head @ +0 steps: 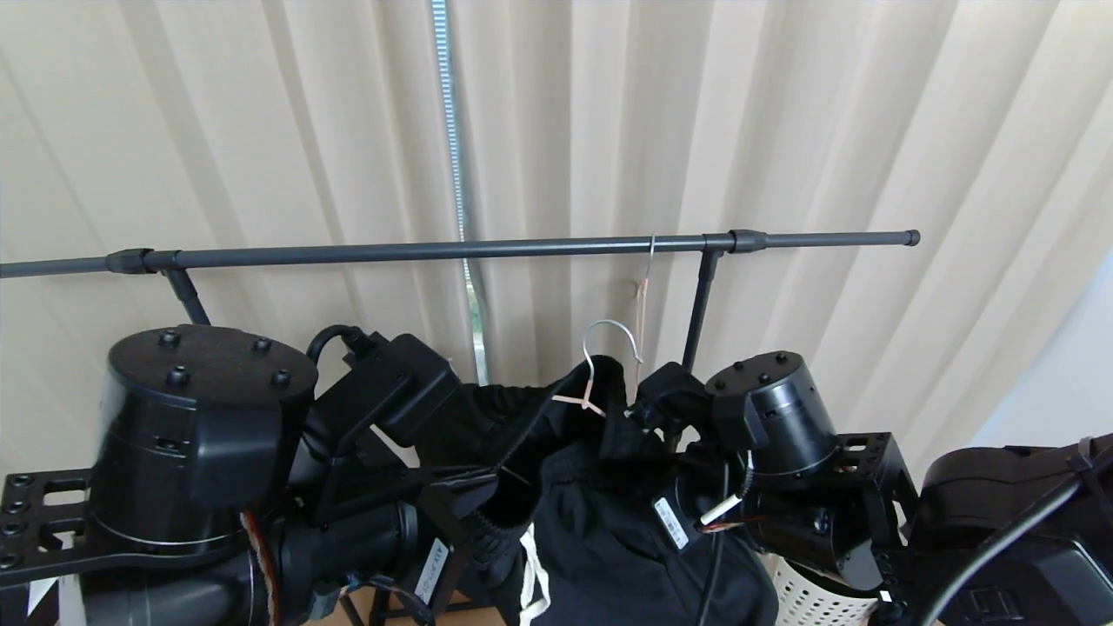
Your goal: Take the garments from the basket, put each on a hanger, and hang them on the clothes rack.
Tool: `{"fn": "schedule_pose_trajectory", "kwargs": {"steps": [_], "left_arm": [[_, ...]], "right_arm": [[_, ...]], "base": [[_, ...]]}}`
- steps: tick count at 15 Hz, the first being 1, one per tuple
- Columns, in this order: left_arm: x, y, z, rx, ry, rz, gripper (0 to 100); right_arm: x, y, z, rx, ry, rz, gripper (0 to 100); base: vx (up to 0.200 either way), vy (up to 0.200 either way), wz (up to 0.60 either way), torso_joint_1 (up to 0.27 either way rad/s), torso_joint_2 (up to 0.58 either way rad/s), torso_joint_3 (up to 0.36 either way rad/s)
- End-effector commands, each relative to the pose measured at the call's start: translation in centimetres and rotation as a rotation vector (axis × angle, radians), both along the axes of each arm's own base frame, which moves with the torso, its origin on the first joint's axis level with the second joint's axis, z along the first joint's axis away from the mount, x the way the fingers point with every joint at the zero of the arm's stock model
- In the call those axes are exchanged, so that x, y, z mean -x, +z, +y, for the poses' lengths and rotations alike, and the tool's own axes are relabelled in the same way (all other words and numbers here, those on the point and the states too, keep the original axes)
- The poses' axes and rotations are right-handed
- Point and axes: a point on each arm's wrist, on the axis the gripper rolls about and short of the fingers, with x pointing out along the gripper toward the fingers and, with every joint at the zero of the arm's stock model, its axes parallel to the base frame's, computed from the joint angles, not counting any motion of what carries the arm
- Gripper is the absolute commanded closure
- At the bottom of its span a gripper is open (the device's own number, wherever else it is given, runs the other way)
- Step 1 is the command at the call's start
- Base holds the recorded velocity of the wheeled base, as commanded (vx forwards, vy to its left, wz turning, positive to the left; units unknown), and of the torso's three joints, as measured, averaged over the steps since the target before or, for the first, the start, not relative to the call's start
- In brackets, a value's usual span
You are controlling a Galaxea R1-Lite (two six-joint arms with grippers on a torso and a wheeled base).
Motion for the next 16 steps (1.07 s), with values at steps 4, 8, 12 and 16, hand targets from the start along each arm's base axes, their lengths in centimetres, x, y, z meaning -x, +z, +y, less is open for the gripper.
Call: {"fn": "schedule_pose_trajectory", "kwargs": {"steps": [4,8,12,16], "left_arm": [[-0.3,-1.0,-0.3,-0.030,0.002,0.024,100],[-1.2,-1.7,-1.1,-0.043,0.008,0.038,100],[-2.2,-1.7,-1.7,-0.009,0.045,0.015,100],[-2.0,-1.5,-2.1,0.005,0.030,0.007,100]], "right_arm": [[1.7,2.9,-0.7,-0.104,0.053,-0.046,100],[3.0,4.5,-0.6,-0.171,0.090,-0.063,100],[4.5,5.3,-1.5,-0.226,0.153,-0.068,100],[4.6,5.4,-1.6,-0.254,0.167,-0.087,100]], "base": [[0.000,0.000,0.00,0.000,0.00,0.000],[0.000,0.000,0.00,0.000,0.00,0.000],[0.000,0.000,0.00,0.000,0.00,0.000],[0.000,0.000,0.00,0.000,0.00,0.000]]}}
